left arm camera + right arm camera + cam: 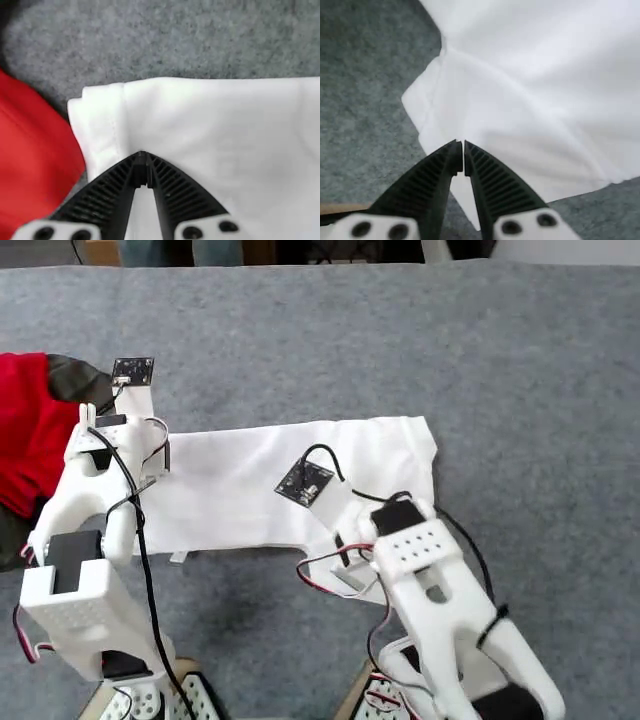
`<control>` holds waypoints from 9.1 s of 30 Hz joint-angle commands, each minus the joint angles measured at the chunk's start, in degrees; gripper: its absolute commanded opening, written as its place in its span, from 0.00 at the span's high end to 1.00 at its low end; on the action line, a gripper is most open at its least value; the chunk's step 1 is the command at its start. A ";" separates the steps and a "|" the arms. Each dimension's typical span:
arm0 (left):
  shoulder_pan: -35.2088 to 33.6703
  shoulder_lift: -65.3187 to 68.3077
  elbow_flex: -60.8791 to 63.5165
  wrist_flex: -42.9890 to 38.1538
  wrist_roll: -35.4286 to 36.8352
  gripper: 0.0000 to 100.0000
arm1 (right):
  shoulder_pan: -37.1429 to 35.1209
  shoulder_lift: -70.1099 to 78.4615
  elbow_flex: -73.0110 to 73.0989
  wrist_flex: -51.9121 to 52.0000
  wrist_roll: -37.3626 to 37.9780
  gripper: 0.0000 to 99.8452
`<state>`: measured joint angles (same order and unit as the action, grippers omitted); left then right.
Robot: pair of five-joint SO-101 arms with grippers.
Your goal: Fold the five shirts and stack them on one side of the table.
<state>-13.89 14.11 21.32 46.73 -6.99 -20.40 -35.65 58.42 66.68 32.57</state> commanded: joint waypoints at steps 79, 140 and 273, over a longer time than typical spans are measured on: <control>-6.81 -24.26 3.21 1.05 0.00 0.97 | 25.14 73.45 -115.21 34.55 1.49 0.99; -10.33 -27.08 31.25 -17.67 -5.98 0.97 | -1.23 -1.54 17.98 -8.26 23.30 0.76; -12.18 -31.65 -1.89 29.19 2.46 0.90 | 17.85 35.91 -67.74 26.37 10.90 0.99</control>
<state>-25.67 -14.02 29.41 64.31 -8.04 -8.35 4.35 -8.48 91.38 40.92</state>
